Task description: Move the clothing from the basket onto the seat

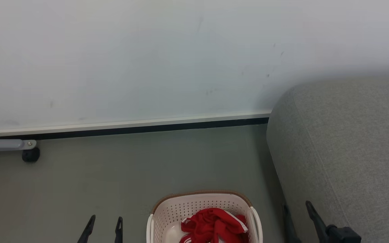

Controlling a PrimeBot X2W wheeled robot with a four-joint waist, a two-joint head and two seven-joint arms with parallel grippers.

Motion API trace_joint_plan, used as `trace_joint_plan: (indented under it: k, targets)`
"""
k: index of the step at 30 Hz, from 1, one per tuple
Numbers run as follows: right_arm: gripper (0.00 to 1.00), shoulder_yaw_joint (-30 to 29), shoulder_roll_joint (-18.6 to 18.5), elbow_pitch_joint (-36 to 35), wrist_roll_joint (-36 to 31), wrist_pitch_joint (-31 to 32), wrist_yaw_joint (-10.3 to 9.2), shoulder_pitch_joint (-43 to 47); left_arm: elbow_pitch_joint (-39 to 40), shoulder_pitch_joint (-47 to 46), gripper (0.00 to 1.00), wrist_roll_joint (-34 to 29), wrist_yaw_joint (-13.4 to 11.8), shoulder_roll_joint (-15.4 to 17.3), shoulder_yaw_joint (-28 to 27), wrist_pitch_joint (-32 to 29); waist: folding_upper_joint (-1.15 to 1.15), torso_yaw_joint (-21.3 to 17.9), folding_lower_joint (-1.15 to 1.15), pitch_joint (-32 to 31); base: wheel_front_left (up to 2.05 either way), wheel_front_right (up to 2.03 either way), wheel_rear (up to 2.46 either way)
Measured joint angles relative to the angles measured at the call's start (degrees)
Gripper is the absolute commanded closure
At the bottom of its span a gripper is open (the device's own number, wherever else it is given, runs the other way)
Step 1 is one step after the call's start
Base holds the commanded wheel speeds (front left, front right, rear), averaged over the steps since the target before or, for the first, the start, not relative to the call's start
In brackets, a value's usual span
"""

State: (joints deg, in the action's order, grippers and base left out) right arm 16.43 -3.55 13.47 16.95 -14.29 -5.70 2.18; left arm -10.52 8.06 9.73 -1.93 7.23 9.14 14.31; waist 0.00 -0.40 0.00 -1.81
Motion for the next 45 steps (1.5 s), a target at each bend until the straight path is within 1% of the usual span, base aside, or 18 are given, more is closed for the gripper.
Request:
trace_joint_plan:
  k: [10,21,25,31,43,45]
  targets:
    - [0.0,-2.3,-1.2,-2.6,-1.7,0.0,-0.01,-4.1,-1.7,-4.7,0.0,-0.8,1.5,-0.3,2.5,0.0,0.0,-1.1,0.02,6.2,0.0,0.0,0.0]
    - [0.0,-4.6,-2.0,-6.1,-2.9,-0.3,-0.11,-11.4,-6.8,-12.4,0.0,-3.4,4.0,-1.4,6.8,0.0,0.0,-3.5,0.02,14.1,0.0,0.0,0.0]
    - [0.0,-4.9,-2.0,-7.4,-3.3,-0.4,-0.12,-13.7,-9.0,-15.9,0.0,-4.4,4.5,-2.1,8.7,0.0,0.01,-4.6,0.01,17.0,0.0,0.0,0.0]
    - [0.0,-5.0,-1.9,-9.1,-3.7,-0.4,-0.35,-16.8,-13.0,-19.8,0.0,-6.3,5.5,-2.8,11.5,-0.9,0.01,-6.1,0.01,21.5,0.0,0.0,0.0]
    - [0.0,-4.0,-1.3,-12.1,-5.1,-0.4,-0.35,-23.6,-19.8,-26.6,0.0,-7.6,6.1,-3.4,15.2,-2.7,0.01,-9.2,0.01,30.5,0.0,0.0,0.0]
    - [0.0,-4.1,-1.3,-12.6,-5.4,-0.4,-0.35,-24.5,-20.6,-27.9,0.0,-8.0,6.5,-3.5,16.0,-2.7,0.01,-9.7,0.01,32.0,0.0,0.0,0.0]
